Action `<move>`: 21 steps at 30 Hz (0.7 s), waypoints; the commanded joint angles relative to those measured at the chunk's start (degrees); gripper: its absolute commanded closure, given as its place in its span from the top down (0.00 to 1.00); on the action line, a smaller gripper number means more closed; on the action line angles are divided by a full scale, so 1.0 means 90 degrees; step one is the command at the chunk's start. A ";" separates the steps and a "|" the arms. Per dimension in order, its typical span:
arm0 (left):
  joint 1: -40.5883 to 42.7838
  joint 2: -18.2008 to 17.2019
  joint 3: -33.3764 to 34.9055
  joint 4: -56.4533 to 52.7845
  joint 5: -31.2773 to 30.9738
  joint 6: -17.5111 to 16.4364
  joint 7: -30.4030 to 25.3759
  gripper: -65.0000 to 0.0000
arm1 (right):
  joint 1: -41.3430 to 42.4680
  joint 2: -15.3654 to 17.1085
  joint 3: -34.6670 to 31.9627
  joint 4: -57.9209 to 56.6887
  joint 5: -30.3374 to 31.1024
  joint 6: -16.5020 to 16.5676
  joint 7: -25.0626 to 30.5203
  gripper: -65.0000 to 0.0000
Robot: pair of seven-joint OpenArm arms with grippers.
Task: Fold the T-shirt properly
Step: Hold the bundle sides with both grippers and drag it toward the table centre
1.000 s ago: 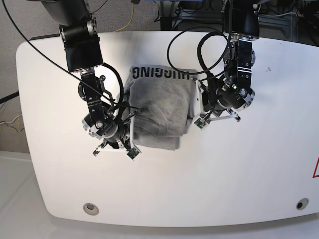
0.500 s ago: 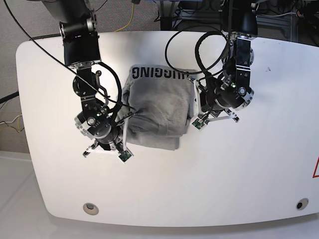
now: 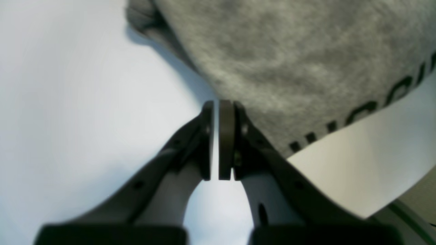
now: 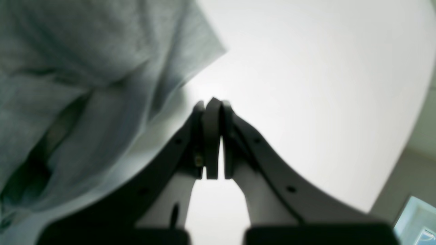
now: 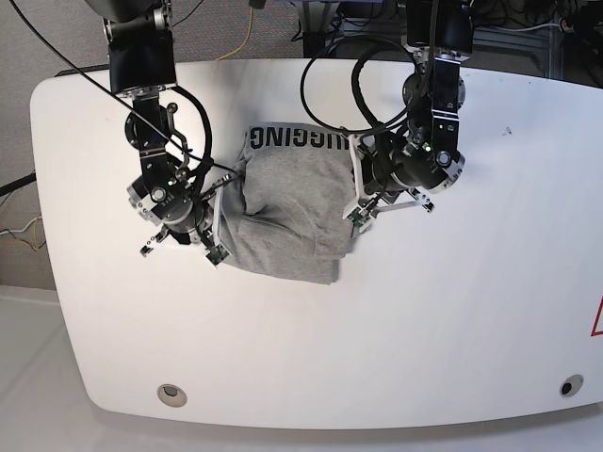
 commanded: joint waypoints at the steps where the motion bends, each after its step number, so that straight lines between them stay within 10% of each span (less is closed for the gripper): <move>1: -0.0013 0.0122 0.0015 0.0130 -0.0069 0.0005 -0.0076 0.01 | 0.0000 0.0088 0.0039 0.0136 -0.0022 0.0002 0.0069 0.00; 21: 0.0348 0.0229 0.0220 0.0091 -0.0059 0.0015 -0.0340 0.01 | -0.0499 -0.0137 0.0019 0.0097 -0.0022 0.0002 0.0431 0.00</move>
